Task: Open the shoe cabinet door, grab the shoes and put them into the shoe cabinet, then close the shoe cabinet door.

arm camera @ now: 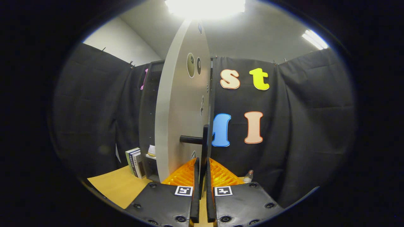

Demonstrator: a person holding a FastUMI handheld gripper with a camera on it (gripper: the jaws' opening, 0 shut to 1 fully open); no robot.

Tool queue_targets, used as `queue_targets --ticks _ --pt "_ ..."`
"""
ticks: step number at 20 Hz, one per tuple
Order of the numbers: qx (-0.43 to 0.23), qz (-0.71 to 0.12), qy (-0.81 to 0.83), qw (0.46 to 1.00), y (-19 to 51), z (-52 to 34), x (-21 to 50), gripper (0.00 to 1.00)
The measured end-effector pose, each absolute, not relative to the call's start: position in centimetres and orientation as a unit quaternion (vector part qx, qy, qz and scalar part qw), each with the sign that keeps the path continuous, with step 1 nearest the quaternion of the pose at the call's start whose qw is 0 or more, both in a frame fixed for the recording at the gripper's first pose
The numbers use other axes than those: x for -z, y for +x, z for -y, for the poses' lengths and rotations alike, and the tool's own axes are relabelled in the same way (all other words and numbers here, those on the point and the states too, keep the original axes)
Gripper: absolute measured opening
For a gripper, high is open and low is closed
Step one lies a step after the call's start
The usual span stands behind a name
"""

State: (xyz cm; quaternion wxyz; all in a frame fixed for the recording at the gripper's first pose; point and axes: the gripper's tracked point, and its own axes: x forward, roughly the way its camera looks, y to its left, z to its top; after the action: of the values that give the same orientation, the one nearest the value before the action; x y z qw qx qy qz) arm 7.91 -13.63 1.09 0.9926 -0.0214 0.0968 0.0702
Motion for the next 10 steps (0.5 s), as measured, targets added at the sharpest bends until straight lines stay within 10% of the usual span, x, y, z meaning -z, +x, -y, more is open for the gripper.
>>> queue_targets --ticks 4,8,10 --pt "-0.070 -0.105 0.047 0.991 7.2 15.6 -0.7 0.05" --pt "-0.068 -0.075 0.032 0.994 3.6 16.1 -3.7 0.71" --pt "-0.074 -0.052 0.008 0.996 1.4 14.3 -5.3 0.81"
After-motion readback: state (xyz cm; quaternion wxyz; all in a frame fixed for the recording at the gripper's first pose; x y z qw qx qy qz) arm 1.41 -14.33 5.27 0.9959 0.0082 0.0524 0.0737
